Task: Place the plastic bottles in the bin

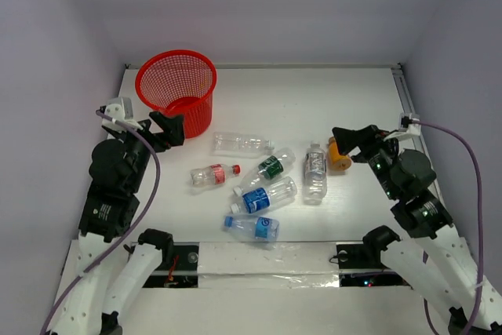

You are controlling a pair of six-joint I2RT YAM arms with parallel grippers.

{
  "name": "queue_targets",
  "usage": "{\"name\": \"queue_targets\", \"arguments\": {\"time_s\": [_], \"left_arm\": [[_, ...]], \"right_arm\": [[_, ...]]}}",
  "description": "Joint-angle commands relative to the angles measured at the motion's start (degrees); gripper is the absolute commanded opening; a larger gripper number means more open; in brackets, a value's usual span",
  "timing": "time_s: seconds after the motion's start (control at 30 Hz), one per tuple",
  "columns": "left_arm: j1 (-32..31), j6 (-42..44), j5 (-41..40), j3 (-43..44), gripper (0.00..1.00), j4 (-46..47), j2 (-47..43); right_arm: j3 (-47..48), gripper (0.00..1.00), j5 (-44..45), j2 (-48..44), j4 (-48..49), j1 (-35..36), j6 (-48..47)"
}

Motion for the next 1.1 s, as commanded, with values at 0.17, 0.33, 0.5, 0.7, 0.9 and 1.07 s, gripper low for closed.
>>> {"name": "queue_targets", "arguments": {"time_s": [0.17, 0.33, 0.5, 0.7, 0.9, 1.07], "left_arm": [[-0.24, 0.71, 8.57, -9.45, 0.87, 1.20, -5.73], [-0.24, -1.58, 15.24, -15.09, 0.31, 5.33, -11.35], [-4.18, -2.45, 13.51, -17.39, 0.00, 5.52, -16.71], [-9.47, -3.25, 11.13, -17.91, 0.00, 4.90, -21.55], [-12.28, -3.86, 9.02, -18.09, 0.05, 4.37, -24.80], [-14.83, -4.04, 8.05, -18.18, 0.09, 4.19, -26.30]], "right_arm": [[5.75, 0.41, 2.31, 9.25, -8.40, 0.44, 2.48], [7.05, 0.00, 4.34, 15.31, -9.52, -3.49, 3.11], [9.87, 0.00, 2.43, 21.90, -12.17, -16.76, 0.65], [11.71, 0.00, -3.91, 30.69, -14.80, -27.85, -5.15], [13.55, 0.75, -9.52, 38.32, -16.91, -27.86, -8.40], [14.35, 0.87, -13.48, 44.49, -17.62, -27.86, -11.13]]}}
